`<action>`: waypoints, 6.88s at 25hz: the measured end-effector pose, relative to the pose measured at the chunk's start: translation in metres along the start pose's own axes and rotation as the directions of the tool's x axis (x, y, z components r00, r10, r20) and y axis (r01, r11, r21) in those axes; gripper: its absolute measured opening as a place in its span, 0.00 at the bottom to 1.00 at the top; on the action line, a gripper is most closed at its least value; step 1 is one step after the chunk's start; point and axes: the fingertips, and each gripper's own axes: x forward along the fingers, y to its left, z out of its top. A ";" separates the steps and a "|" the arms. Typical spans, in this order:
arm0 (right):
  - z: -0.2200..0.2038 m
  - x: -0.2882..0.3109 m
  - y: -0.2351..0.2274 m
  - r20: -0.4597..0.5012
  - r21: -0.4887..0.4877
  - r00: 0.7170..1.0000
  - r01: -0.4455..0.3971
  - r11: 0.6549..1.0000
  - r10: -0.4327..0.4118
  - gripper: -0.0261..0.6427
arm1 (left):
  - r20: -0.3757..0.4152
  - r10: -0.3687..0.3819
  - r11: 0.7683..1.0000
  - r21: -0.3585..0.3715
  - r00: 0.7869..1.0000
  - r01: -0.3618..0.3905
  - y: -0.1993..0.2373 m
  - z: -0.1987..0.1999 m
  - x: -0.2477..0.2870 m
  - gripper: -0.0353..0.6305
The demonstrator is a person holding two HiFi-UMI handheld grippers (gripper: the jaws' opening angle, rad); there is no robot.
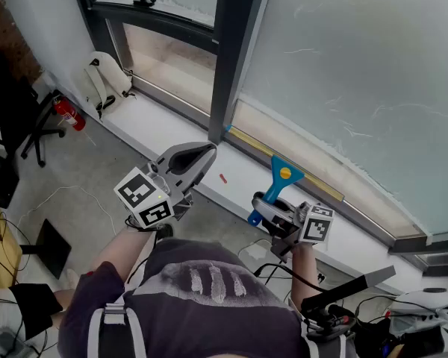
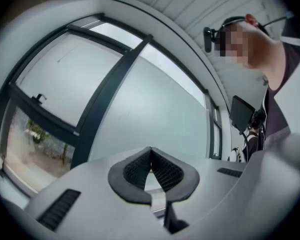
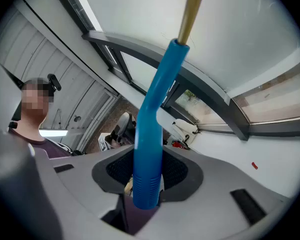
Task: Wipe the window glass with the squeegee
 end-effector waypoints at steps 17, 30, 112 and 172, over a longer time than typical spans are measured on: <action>-0.031 0.064 -0.033 -0.306 -0.035 0.952 -0.027 0.999 0.015 0.23 | -0.100 0.233 0.966 -0.094 0.967 -0.242 0.042 -0.047 -0.066 0.06; -0.019 0.258 -0.002 -0.348 -0.212 0.929 0.051 0.976 -0.124 0.23 | -0.056 0.134 0.980 -0.139 0.989 -0.140 0.184 0.001 -0.188 0.06; 0.634 0.564 0.139 0.009 -0.625 0.998 -0.044 0.780 0.063 0.23 | -0.039 -0.587 0.802 0.104 0.809 0.588 0.533 0.239 -0.011 0.06; 0.613 0.544 0.090 0.479 -0.494 0.866 0.129 0.860 0.146 0.23 | -0.056 -0.598 0.795 0.081 0.799 0.601 0.541 0.227 -0.006 0.06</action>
